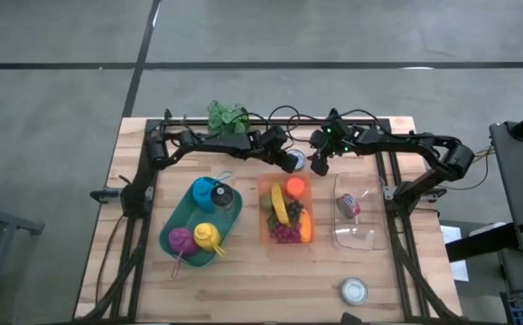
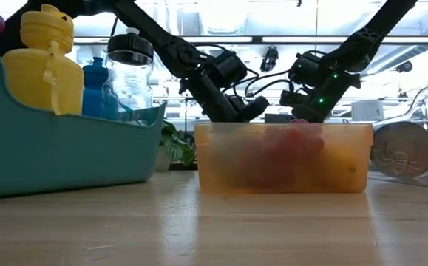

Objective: Pick & Place Food Item
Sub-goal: Put the top green tuna can into the transparent bin

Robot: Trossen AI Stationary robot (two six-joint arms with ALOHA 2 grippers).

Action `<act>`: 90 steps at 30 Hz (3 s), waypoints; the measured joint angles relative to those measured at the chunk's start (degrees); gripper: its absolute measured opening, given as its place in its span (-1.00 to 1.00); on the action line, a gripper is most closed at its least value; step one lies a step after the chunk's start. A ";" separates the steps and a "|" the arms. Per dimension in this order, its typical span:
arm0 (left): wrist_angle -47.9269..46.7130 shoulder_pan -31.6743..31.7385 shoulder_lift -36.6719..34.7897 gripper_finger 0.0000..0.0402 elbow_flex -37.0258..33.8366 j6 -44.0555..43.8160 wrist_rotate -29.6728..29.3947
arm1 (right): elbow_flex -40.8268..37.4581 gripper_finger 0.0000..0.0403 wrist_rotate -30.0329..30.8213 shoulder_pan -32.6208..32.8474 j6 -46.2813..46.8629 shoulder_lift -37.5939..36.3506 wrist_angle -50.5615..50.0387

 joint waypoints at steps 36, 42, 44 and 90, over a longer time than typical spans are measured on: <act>-7.23 0.11 -0.35 -0.99 0.09 2.75 0.87 | -0.26 0.12 -1.84 2.25 -2.56 0.83 0.61; -6.97 0.13 -0.28 -0.99 0.00 2.54 0.90 | 1.22 0.12 -1.80 2.57 -2.80 7.74 0.72; -6.94 0.15 -0.26 -0.99 -0.02 2.54 0.91 | 1.83 0.13 -0.39 2.58 -2.59 10.18 1.06; -8.19 1.00 -3.15 -0.99 -0.31 2.98 0.17 | 7.10 0.12 -6.14 2.58 -11.16 15.48 8.48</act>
